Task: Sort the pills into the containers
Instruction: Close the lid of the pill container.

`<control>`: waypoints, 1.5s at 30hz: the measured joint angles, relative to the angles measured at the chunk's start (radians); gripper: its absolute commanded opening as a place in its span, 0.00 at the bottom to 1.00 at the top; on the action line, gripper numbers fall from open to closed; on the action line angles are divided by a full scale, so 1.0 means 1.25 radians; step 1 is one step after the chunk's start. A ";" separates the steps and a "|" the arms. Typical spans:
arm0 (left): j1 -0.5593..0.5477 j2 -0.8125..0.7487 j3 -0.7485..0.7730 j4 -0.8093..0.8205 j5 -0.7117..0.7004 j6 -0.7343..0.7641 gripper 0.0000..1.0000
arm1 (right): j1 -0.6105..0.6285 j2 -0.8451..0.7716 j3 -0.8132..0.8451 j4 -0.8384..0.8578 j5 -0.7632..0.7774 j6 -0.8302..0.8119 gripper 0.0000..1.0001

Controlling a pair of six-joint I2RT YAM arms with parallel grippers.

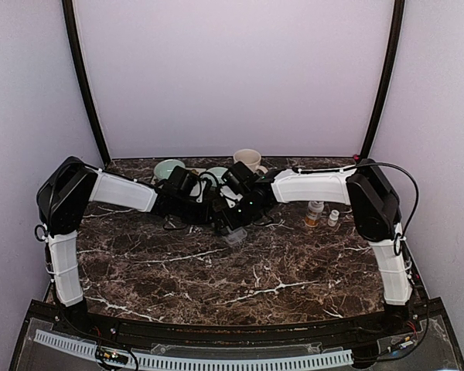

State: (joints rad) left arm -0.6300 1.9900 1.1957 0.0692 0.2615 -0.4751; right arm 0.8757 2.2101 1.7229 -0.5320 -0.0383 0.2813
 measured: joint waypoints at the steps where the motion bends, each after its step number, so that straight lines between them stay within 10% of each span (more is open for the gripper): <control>1: 0.000 0.000 0.000 0.001 0.001 0.000 0.07 | 0.000 0.001 0.000 0.000 0.004 0.000 0.96; 45: 0.000 0.000 -0.006 0.009 0.018 -0.009 0.07 | 0.055 0.056 -0.004 0.070 0.182 0.050 0.77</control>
State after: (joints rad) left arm -0.6300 1.9900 1.1885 0.0807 0.2836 -0.4866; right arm 0.9447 2.2807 1.7184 -0.4438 0.1890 0.3439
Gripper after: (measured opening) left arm 0.071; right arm 0.781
